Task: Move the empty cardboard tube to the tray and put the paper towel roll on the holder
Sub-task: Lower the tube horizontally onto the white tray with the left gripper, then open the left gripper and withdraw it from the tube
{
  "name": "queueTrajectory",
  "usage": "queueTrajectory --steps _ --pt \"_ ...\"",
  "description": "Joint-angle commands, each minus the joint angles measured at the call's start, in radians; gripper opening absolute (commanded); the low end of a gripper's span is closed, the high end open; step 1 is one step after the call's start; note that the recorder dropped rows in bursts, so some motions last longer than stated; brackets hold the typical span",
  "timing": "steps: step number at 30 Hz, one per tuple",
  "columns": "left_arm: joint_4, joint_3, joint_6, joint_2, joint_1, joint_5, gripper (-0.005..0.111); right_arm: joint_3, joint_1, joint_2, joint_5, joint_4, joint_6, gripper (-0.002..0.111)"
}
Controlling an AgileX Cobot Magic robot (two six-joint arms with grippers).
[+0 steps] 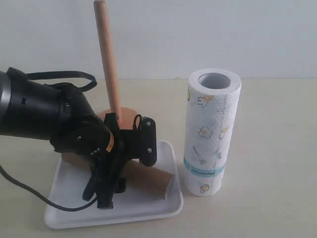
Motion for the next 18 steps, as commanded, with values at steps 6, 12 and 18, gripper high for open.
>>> queueTrajectory --steps 6,12,18 --pt "-0.056 -0.007 -0.041 -0.170 -0.007 0.053 0.067 0.000 -0.005 -0.005 -0.006 0.001 0.000 0.000" --pt "-0.195 -0.007 -0.170 -0.360 -0.007 0.099 0.037 0.000 -0.005 -0.005 -0.006 0.001 0.000 0.000" --pt "-0.352 0.047 -0.442 -0.639 -0.007 0.089 0.004 0.000 -0.005 -0.005 -0.006 0.001 0.000 0.000"
